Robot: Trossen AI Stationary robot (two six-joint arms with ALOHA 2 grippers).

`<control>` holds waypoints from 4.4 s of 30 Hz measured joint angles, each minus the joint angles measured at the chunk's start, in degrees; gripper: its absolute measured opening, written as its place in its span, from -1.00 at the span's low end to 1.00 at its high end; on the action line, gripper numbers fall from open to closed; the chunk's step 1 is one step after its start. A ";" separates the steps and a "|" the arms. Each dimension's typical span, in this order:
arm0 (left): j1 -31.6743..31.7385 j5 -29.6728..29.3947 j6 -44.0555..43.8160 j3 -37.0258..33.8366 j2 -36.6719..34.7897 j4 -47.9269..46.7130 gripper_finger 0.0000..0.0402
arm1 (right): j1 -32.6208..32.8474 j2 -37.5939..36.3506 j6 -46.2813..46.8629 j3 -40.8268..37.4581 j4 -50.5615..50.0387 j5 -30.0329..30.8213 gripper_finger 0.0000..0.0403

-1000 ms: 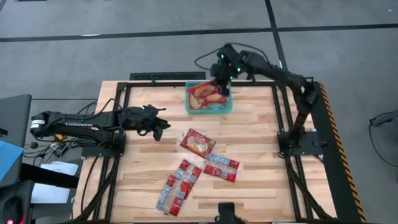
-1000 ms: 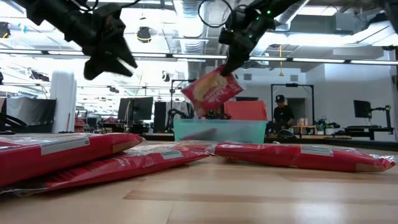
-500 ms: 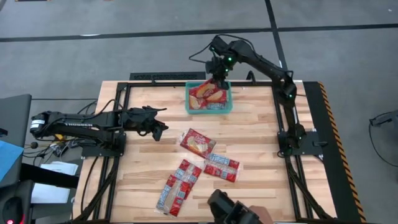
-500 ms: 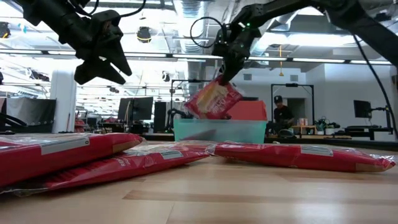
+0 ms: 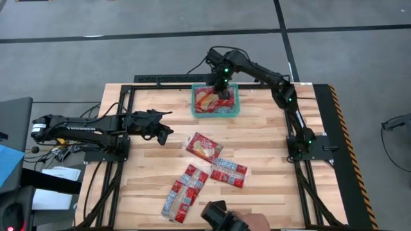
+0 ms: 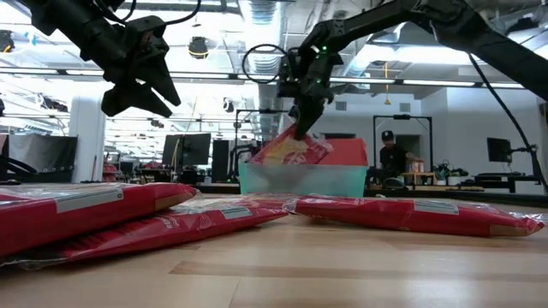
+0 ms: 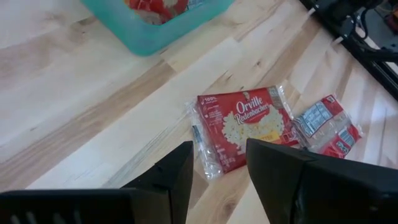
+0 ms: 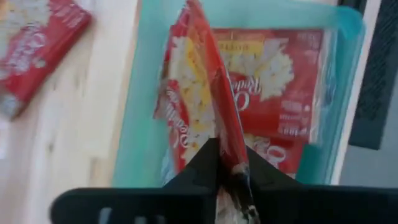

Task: Sort popcorn bags into baskets
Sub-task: Put the red popcorn bag into the green bin

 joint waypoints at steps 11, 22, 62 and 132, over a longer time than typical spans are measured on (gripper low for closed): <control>0.00 -0.15 0.45 0.00 0.00 -0.26 -0.33 | 2.77 -0.07 0.03 -0.01 12.18 8.95 -0.01; 0.02 -2.07 1.72 -0.02 0.00 -0.89 -0.33 | 3.10 -3.46 9.61 0.01 12.24 15.78 0.24; 2.08 8.55 -0.71 -0.02 40.65 33.21 0.50 | 14.40 -46.74 43.67 -46.67 -3.22 -10.76 -0.52; -0.39 6.87 14.60 15.39 38.58 16.02 -1.00 | 19.97 -14.95 46.72 -58.33 72.13 -22.92 0.26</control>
